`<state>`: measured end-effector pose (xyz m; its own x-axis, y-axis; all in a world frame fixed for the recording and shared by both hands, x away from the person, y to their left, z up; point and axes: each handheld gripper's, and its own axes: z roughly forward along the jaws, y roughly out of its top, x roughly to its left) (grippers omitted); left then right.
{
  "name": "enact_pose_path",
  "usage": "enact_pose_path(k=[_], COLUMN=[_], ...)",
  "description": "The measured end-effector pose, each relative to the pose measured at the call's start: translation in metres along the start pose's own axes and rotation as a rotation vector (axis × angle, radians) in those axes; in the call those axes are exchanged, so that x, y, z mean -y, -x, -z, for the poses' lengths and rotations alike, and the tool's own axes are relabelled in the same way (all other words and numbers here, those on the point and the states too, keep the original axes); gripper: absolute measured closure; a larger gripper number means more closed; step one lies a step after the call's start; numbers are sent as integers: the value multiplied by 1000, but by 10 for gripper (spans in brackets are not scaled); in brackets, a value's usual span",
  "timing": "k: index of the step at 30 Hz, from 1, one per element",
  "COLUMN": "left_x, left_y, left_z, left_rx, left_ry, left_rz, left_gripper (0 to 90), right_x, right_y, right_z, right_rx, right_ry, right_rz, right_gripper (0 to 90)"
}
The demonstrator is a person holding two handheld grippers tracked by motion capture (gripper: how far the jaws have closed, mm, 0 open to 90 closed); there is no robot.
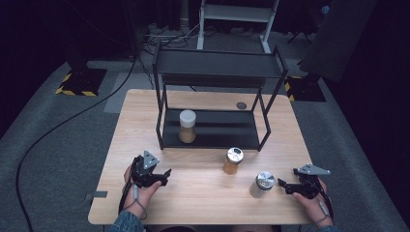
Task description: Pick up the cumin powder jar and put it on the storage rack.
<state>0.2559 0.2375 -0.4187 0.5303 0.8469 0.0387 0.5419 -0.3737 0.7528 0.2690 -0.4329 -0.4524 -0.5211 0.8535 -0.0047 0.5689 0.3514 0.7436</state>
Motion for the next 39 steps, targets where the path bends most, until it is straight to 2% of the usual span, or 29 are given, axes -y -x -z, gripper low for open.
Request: enact_pose_path(k=[7, 19, 24, 30, 39], left_x=[8, 18, 22, 27, 27], left_y=[1, 1, 0, -5, -5], left_z=[-5, -10, -12, -13, -15], left_rx=[-5, -1, 2, 10, 9], left_ry=[-39, -72, -87, -79, -82], left_rz=[6, 14, 29, 60, 66], left_gripper=[128, 126, 122, 93, 41], right_x=[0, 0, 0, 0, 0], right_y=[0, 0, 0, 0, -1], right_z=[0, 0, 0, 0, 0], right_rx=[0, 0, 0, 0, 2], right_ry=[0, 0, 0, 0, 0], right_rz=[0, 0, 0, 0, -2], right_gripper=[127, 127, 127, 127, 127])
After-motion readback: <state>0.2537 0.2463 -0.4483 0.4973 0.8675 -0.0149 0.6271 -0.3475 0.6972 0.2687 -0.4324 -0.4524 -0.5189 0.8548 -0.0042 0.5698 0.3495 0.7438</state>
